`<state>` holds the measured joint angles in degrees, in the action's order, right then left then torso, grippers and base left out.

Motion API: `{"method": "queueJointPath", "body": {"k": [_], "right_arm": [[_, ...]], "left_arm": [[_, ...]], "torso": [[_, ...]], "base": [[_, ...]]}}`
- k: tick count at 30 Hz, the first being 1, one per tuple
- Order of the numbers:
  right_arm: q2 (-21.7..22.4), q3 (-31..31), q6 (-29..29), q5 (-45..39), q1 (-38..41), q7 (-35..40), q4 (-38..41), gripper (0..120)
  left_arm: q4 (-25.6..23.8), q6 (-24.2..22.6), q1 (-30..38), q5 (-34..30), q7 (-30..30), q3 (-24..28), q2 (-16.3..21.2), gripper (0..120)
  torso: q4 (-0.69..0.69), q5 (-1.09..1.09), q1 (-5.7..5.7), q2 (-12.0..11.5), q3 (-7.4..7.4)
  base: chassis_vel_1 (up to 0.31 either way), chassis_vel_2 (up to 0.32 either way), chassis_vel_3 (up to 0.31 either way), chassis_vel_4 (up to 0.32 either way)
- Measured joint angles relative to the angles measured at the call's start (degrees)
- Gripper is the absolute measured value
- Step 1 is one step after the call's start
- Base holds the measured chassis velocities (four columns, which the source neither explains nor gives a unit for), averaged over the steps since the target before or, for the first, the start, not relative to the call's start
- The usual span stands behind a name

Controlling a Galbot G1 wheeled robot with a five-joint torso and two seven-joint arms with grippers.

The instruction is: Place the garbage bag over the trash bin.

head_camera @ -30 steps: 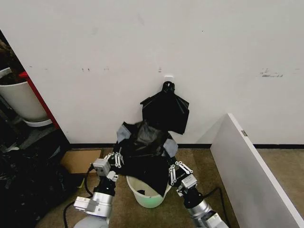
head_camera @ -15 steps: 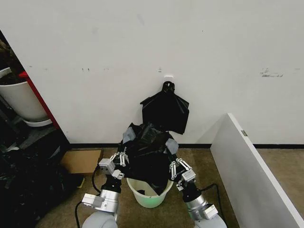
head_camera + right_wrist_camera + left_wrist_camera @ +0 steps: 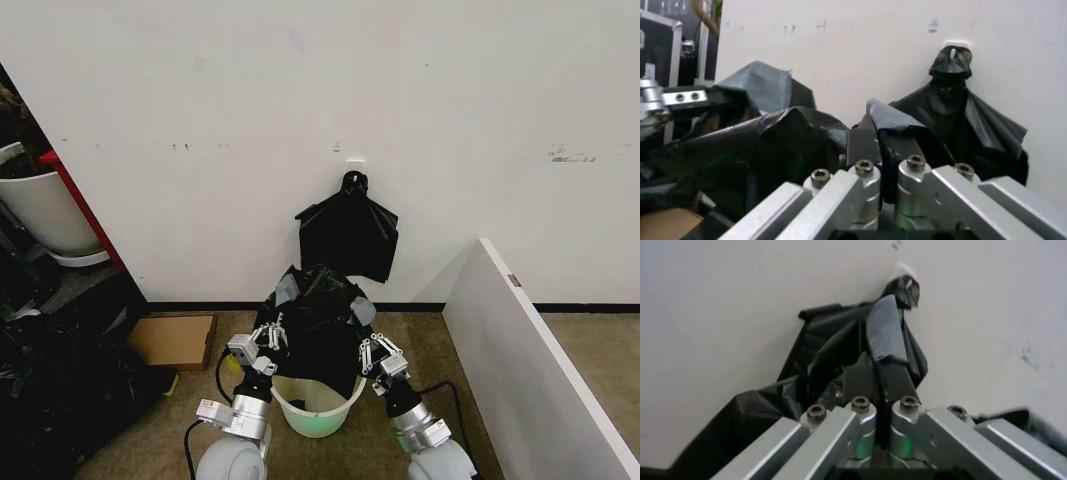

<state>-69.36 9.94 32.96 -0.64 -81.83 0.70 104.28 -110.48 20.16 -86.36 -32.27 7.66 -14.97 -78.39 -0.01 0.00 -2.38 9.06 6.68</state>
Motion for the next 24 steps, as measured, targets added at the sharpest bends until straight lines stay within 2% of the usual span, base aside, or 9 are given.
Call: {"method": "queueJointPath", "body": {"k": [8,14,20,24], "right_arm": [[1.7,1.0,-1.6,3.0,0.4,-0.1,-2.0,0],[2.1,-0.7,-1.5,3.7,1.1,1.2,-5.8,0],[3.5,-2.8,-2.4,4.4,0.7,4.8,-6.6,0],[6.5,-4.8,-5.6,4.5,-1.0,8.0,-4.9,0]], "left_arm": [[3.5,-0.7,-0.8,2.0,-0.7,0.0,1.4,0],[5.2,-0.5,-1.9,4.5,-1.5,0.2,1.3,0],[4.9,-0.6,-4.3,9.1,-4.5,0.1,2.5,0],[3.7,-0.6,-7.4,13.9,-7.9,-0.2,3.7,0]], "torso": [[0.00,0.00,0.00,0.0,0.00],[0.00,0.00,0.00,0.0,0.00],[0.01,0.00,0.00,0.0,0.00],[0.01,-0.01,0.00,0.0,-0.01]], "base": [[0.000,0.000,0.000,0.000],[0.000,0.000,0.000,0.000],[0.000,0.000,0.000,0.000],[0.000,0.000,0.000,0.000]]}}
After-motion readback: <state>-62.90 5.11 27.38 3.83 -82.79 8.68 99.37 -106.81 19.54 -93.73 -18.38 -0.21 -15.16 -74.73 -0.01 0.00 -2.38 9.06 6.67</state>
